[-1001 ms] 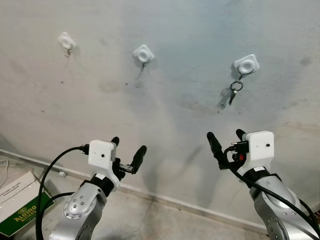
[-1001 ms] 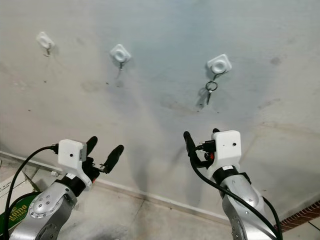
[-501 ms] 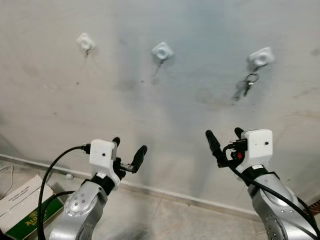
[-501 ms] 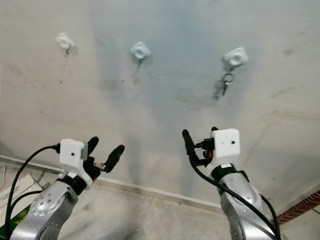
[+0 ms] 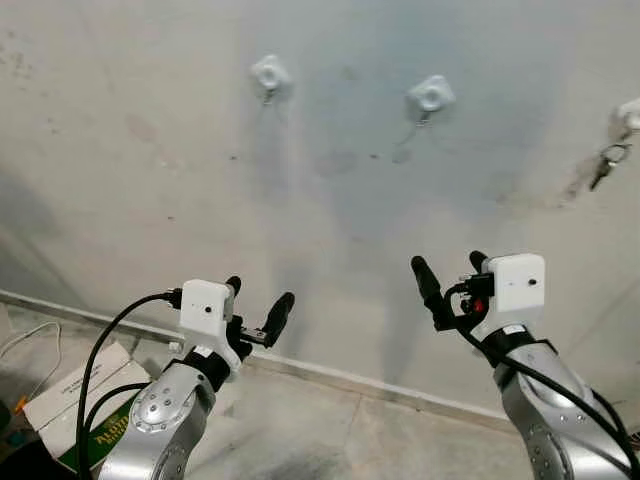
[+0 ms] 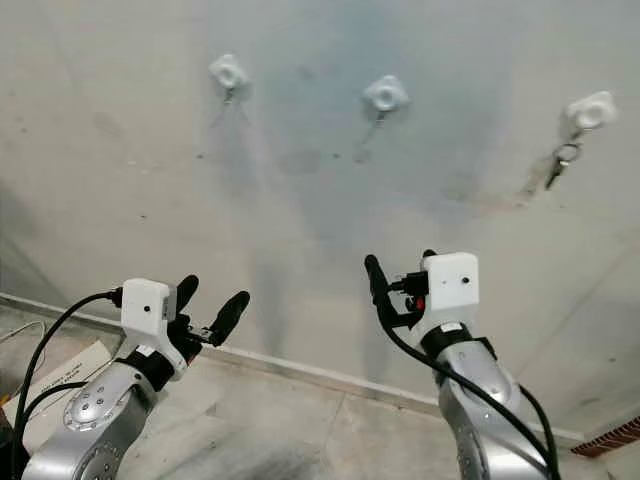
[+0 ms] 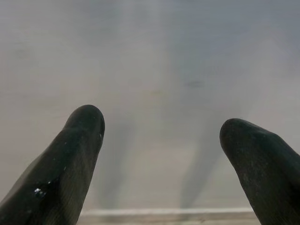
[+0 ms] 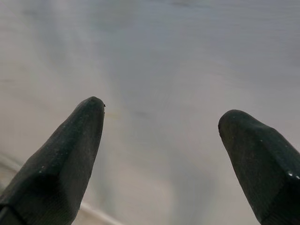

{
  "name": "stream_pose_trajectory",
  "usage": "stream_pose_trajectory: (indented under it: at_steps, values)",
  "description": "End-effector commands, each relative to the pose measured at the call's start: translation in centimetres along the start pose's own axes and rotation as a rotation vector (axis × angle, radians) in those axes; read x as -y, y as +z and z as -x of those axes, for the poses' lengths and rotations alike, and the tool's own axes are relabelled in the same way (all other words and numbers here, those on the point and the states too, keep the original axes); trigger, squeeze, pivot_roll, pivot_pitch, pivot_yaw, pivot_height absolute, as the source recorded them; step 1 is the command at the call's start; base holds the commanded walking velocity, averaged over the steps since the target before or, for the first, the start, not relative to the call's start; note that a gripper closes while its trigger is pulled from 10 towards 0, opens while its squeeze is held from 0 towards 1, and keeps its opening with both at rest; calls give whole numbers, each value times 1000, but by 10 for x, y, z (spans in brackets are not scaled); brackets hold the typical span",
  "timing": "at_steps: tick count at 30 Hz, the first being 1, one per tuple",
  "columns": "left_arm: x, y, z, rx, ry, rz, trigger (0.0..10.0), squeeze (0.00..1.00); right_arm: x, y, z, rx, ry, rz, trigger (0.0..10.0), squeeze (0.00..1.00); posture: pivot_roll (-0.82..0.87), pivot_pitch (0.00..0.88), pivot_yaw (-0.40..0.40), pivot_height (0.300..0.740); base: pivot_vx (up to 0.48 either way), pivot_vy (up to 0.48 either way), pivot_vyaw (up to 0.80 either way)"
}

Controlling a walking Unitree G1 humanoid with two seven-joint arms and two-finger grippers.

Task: Hang keys on a hook

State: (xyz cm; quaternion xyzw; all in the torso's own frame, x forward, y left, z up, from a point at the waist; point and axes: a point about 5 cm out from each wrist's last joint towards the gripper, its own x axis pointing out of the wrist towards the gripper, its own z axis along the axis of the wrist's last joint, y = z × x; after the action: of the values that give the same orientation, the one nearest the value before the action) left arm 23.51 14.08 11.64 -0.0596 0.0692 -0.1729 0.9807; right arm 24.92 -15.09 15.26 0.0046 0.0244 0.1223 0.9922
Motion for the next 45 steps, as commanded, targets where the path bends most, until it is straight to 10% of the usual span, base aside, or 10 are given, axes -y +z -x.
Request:
stream_pose_trajectory:
  at_steps: [1, 45]
  values:
    - [2, 0, -1, -2, -9, 2, 10000, 0, 4, 1, 2, 2, -13, 6, 10000, 0, -57, 62, 29, 740, 0, 247, 0]
    - [16, 1, -14, -51, -38, 155, 10000, 0, 3, 9, -13, 11, 9, 37, 10000, 0, -76, 74, 28, 740, -24, 0, -368]
